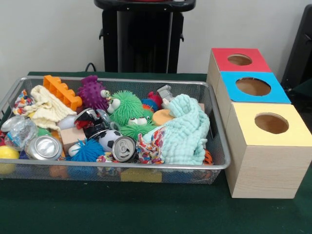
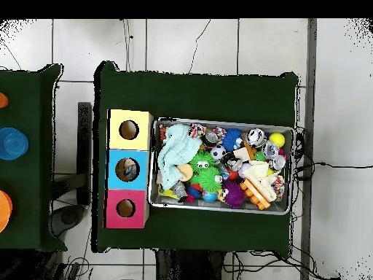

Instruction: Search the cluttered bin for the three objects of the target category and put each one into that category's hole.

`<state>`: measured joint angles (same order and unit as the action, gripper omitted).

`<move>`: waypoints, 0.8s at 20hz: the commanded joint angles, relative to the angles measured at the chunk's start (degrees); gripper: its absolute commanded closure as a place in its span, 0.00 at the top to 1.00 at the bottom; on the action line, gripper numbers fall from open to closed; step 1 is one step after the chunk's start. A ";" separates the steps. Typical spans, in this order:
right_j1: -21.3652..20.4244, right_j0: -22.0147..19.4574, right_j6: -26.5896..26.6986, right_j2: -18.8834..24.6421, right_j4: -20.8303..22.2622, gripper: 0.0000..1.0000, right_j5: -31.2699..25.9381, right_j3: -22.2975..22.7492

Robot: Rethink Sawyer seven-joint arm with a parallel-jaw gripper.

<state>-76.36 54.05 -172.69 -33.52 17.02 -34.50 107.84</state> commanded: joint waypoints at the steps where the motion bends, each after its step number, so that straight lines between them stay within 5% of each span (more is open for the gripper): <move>1: -1.61 -9.57 19.39 10.48 -8.78 1.00 -23.50 0.77; 9: 0.07 -8.71 7.56 9.20 -1.68 1.00 -20.50 1.80; 16: 6.34 -17.71 6.62 8.57 4.72 1.00 -2.16 9.92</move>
<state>-76.10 42.74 -172.57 -27.96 15.82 -46.75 109.05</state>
